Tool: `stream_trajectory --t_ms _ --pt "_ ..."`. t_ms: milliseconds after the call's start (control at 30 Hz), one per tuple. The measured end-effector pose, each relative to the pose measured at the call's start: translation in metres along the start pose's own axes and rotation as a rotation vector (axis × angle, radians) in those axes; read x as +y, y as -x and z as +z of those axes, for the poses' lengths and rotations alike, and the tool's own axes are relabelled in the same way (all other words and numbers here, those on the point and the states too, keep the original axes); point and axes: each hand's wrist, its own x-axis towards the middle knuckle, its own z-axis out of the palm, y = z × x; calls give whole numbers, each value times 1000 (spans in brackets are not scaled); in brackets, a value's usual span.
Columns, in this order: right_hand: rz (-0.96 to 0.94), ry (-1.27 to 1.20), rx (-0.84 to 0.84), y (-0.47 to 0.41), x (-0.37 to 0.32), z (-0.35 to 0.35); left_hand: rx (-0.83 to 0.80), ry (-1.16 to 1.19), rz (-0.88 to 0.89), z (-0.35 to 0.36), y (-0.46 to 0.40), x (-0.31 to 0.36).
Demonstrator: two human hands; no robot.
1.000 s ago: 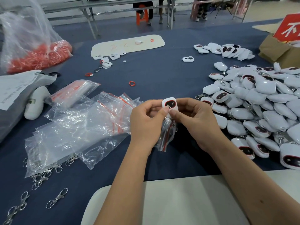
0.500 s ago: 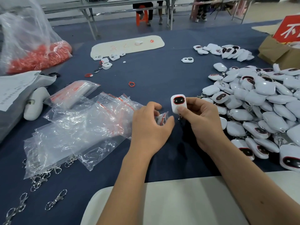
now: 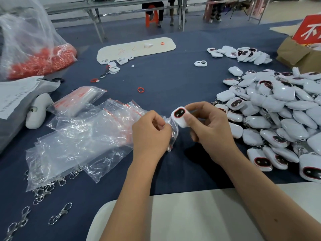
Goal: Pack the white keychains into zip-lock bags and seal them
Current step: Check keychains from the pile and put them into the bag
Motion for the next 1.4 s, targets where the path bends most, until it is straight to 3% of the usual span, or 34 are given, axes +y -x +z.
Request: stream_trajectory --t_ms 100,300,400,467,600,733,833,900,1000,1067,1133,1233,1333,1400 --pt "-57 238 -17 3 -2 4 4 46 -5 2 -1 -2" --pt "-85 451 -38 4 -6 8 21 154 119 5 1 4" --pt "-102 444 76 5 -5 9 41 196 161 9 3 7" --pt "-62 275 77 4 -6 7 45 199 190 10 3 9" --pt "-30 21 -96 5 -9 9 74 188 227 11 6 11" --pt "-60 185 -384 9 -12 9 157 212 293 11 10 18" --pt "-35 221 -475 9 -15 8 221 236 329 12 13 20" --pt "-97 258 -330 12 -16 11 246 239 327 12 13 20" --pt "-266 551 230 12 -14 9 162 187 246 16 9 14" --pt "-262 764 491 10 -16 0 52 140 207 19 9 11" --pt "-145 987 492 7 -13 -6 -13 96 219 21 10 11" --pt "107 1274 282 8 -10 -1 -102 40 299 22 13 13" --pt "66 1355 143 7 -7 3 -197 7 384 24 16 14" --pt "-34 1249 155 6 -9 2 -229 -37 399 26 16 14"
